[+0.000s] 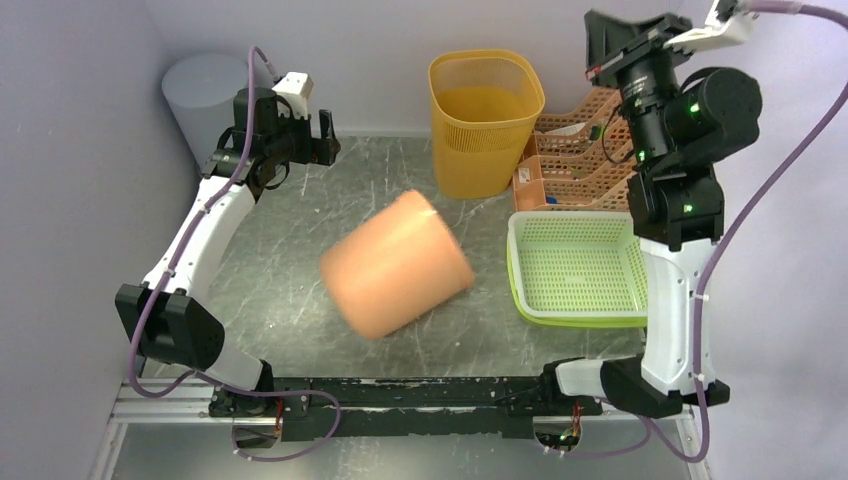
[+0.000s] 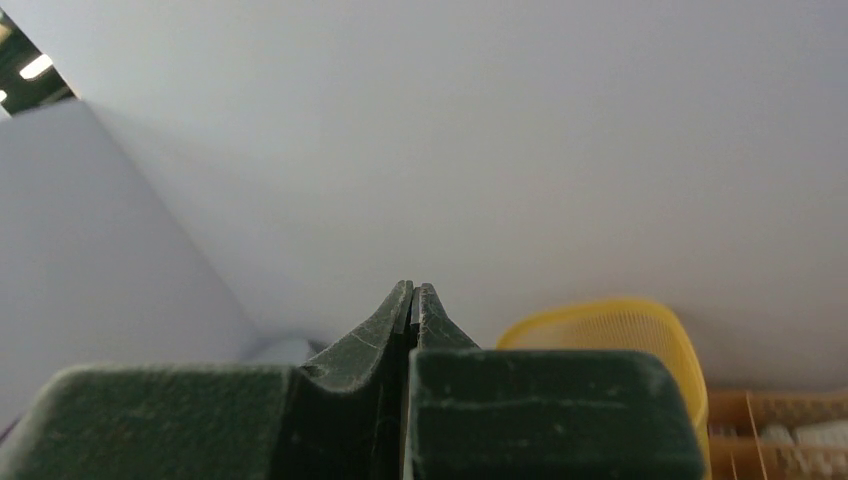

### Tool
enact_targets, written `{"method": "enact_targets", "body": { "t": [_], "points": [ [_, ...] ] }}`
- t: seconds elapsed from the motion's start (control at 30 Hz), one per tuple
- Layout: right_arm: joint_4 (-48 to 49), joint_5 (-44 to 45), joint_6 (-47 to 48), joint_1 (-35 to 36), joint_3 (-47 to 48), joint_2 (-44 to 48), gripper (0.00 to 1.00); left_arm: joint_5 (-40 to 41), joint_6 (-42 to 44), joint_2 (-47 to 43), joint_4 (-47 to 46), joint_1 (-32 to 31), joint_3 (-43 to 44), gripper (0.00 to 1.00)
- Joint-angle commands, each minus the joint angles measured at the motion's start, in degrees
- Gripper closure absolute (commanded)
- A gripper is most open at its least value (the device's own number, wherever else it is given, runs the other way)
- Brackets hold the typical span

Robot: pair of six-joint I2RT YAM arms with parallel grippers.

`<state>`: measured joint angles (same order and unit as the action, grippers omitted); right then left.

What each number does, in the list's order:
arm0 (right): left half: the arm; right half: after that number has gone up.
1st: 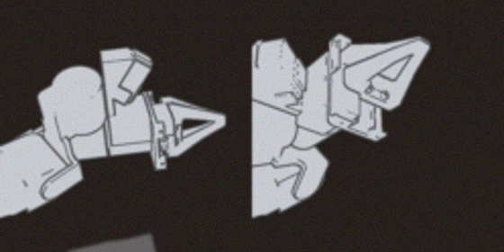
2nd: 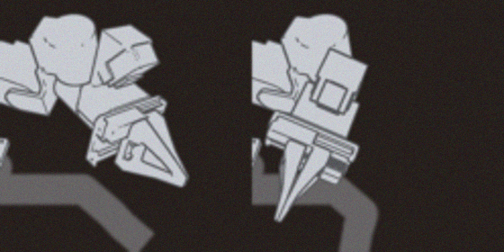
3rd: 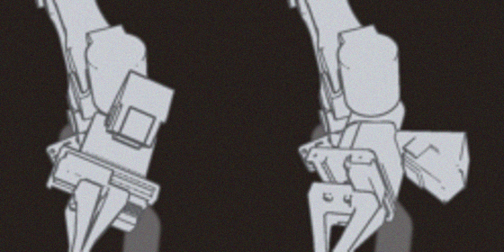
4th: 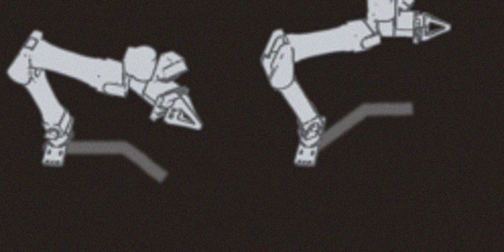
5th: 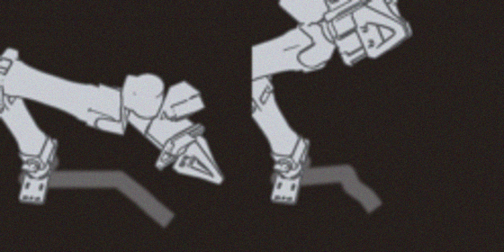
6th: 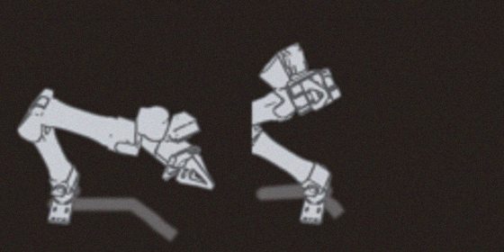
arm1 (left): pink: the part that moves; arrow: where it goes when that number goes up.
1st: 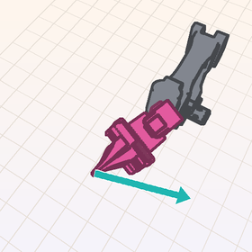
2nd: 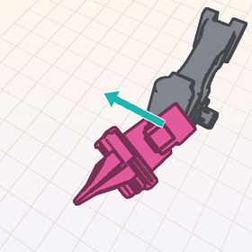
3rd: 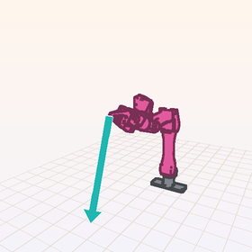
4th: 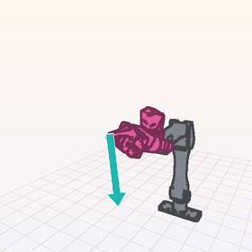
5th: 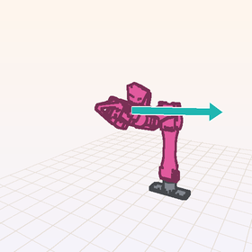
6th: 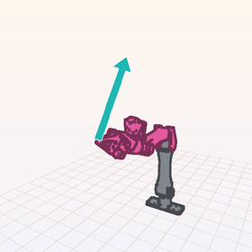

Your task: Turn the large container upside down

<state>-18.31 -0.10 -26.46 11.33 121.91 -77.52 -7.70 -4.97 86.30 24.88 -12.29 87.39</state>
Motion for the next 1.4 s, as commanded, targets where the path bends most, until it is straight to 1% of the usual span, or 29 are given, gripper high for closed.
{"method": "enact_targets", "body": {
  "t": [0.0,0.2,0.37,0.47,0.63,0.97,1.1,1.27,1.33,1.37],
  "points": [
    [-3.7,-2.3,-3.2,-0.1,-10.3,3.7,1.0,-2.4,-1.3,0.6,-1.5,0.3,0.9,0.01],
    [-7.0,-5.4,-4.0,0.0,-19.2,5.2,1.0,-2.8,0.1,0.8,-0.4,0.3,0.2,0.01],
    [-7.1,-8.1,-4.3,0.0,-27.8,7.5,1.0,-4.3,-0.3,0.8,-1.0,0.3,-1.6,0.0],
    [-8.8,-8.9,-3.5,0.2,-29.0,7.4,1.0,-4.5,-0.6,0.6,-1.7,0.3,-3.0,0.0],
    [-12.4,-8.5,-1.0,1.3,-28.5,6.1,1.0,-4.1,-0.7,1.0,-1.5,0.3,-3.3,0.0],
    [-13.7,-9.3,1.4,2.0,-31.1,4.9,0.82,-5.4,-0.4,1.5,-1.7,-0.2,-3.2,0.0],
    [-14.0,-10.2,2.3,2.1,-32.5,4.0,0.78,-4.5,-0.1,1.4,-1.2,-0.3,-3.3,0.0],
    [-14.7,-11.5,3.1,2.1,-32.9,2.5,0.72,-2.7,-0.1,2.5,0.3,-0.3,-1.3,0.01],
    [-15.2,-11.7,3.9,2.1,-32.5,1.7,0.71,-1.4,0.2,3.4,1.2,-0.3,0.5,0.01],
    [-15.4,-11.8,4.3,2.0,-32.2,1.3,0.68,-0.4,0.5,4.0,2.0,-0.3,1.9,0.01]
  ]
}}
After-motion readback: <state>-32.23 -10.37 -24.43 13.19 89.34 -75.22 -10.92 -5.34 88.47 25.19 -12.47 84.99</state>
